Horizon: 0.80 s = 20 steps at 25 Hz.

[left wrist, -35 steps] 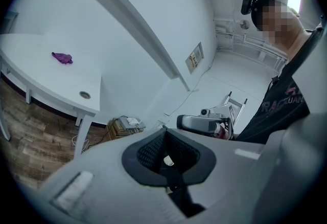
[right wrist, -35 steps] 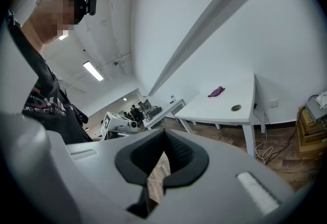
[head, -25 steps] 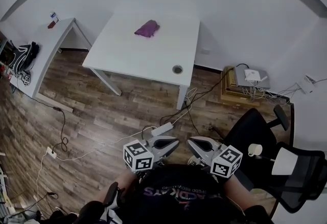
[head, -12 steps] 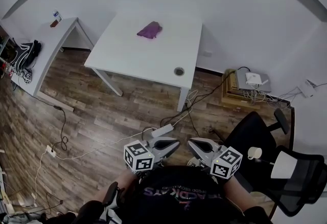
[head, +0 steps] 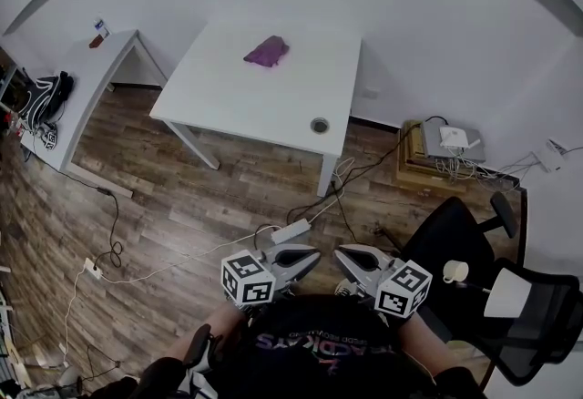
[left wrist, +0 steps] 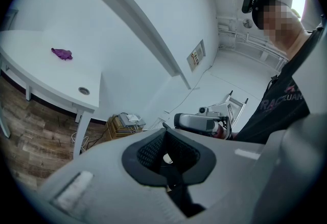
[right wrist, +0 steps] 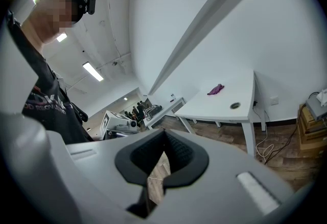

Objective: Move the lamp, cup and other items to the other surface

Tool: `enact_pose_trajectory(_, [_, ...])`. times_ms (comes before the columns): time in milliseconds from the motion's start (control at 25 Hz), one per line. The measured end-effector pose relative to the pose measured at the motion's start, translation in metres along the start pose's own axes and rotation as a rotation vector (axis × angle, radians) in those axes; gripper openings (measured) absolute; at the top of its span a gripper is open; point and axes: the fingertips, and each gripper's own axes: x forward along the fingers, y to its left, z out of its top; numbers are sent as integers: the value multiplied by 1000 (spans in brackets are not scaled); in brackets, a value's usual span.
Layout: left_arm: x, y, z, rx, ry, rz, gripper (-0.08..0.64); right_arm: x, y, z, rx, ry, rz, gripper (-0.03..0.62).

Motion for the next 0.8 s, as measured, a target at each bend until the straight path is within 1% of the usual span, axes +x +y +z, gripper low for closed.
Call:
enact_pose_trajectory(320, [0,2,-2,2,10,8,-3,3,-1,-1,3,1,10,5])
enact_pose_trajectory(800, [-8,7,3,-32,-37,19,-2,8,2,-2,-8,12,9,5])
